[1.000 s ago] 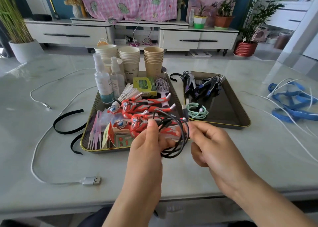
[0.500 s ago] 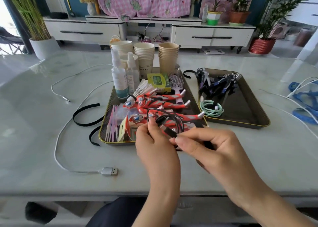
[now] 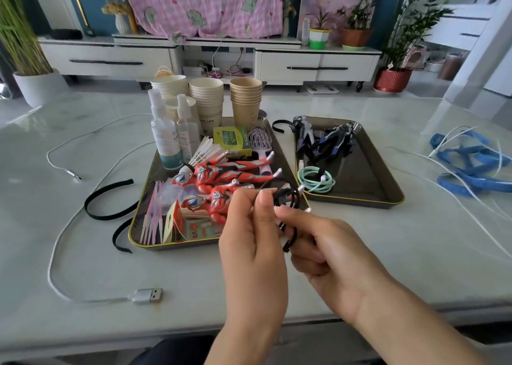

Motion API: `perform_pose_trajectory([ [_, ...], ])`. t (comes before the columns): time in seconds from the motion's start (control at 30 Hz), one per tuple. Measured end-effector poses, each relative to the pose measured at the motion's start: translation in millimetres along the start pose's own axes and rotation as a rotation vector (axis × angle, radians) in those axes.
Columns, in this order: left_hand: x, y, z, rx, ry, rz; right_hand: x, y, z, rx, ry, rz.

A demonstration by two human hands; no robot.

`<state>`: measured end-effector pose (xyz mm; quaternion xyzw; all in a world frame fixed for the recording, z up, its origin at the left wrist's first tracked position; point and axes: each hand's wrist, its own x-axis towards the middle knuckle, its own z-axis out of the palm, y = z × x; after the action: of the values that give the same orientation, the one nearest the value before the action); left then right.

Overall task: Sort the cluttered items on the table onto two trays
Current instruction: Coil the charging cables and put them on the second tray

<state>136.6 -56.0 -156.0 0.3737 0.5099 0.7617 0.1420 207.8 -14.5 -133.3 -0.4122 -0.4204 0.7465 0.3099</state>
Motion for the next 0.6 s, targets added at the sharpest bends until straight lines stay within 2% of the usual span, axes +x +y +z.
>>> perform_pose_trajectory([
  [0.13, 4, 5, -5, -0.087, -0.039, -0.041, 3, -11, -9, 0.14, -0.174, 0.145],
  [0.23, 8, 7, -9, -0.157, -0.101, -0.097, 4, -16, -17, 0.107, -0.306, 0.229],
  [0.33, 12, 7, -12, -0.162, -0.152, -0.149, 6, -14, -22, 0.066, -0.313, 0.223],
  [0.47, 12, 6, -10, -0.128, -0.147, -0.213, 8, -7, -23, 0.172, -0.265, 0.186],
  [0.6, 13, 10, -11, -0.169, -0.136, -0.267, 9, -11, -31, 0.331, -0.32, 0.275],
])
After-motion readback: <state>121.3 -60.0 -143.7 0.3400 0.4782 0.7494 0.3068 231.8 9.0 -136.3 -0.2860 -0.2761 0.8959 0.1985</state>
